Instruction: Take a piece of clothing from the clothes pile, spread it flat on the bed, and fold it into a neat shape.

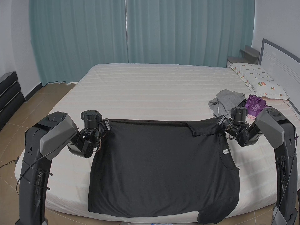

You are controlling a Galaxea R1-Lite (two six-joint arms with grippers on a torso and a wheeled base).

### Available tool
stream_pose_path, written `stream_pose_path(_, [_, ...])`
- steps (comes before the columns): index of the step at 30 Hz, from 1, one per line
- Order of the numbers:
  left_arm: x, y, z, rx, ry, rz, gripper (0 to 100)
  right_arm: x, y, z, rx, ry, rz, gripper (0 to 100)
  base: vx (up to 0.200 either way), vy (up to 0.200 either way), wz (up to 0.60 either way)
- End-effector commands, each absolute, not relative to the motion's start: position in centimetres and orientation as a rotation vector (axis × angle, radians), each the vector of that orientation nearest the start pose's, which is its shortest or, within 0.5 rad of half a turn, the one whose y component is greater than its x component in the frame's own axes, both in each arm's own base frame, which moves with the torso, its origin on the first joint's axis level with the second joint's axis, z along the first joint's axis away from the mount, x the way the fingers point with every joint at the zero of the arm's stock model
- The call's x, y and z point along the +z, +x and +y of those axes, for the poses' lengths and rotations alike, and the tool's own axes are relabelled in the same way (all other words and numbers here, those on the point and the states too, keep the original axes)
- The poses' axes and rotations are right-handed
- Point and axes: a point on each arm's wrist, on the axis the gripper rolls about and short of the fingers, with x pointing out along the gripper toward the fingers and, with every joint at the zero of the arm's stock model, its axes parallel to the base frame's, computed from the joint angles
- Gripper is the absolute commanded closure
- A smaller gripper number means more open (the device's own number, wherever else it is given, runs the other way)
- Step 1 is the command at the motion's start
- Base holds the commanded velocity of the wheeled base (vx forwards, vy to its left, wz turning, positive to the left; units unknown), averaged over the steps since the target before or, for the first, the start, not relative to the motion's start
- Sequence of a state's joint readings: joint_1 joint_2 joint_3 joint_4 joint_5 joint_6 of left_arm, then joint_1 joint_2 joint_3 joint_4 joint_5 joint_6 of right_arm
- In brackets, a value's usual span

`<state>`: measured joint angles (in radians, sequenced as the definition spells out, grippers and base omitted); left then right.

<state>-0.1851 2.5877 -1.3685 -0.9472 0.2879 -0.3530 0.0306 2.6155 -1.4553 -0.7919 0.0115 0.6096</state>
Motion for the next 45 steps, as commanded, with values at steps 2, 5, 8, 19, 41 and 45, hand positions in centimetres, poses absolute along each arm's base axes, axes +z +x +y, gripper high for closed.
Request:
stream_pose_path(2, [-0.6, 48.5, -8.1, 0.152, -0.295, 0.213, 100, 0.1, 49.7, 1.0, -0.067, 0.607, 0.312, 100, 0.000, 0.000, 0.00])
stream_pose_path(5, [0.8, 49.1, -8.2, 0.145, -0.303, 0.174, 100, 1.8, 49.9, 1.5, -0.052, 0.606, 0.256, 100, 0.000, 0.000, 0.00])
stream_pose_path(8, [1.1, 49.3, -8.3, 0.144, -0.302, 0.165, 100, 2.4, 49.9, 1.7, -0.046, 0.606, 0.244, 100, 0.000, 0.000, 0.00])
stream_pose_path(19, [-2.4, 50.5, -8.7, 0.146, -0.302, 0.181, 100, -2.4, 49.9, 2.2, -0.086, 0.591, 0.332, 100, 0.000, 0.000, 0.00])
stream_pose_path(41, [-3.7, 50.1, -8.3, 0.177, -0.333, 0.213, 0, -1.3, 47.4, 2.4, -0.080, 0.624, 0.361, 0, 0.000, 0.000, 0.00])
stream_pose_path(45, [-1.2, 48.3, -7.8, 0.189, -0.401, 0.231, 0, 1.2, 46.0, 1.7, -0.090, 0.699, 0.349, 0, 0.000, 0.000, 0.00])
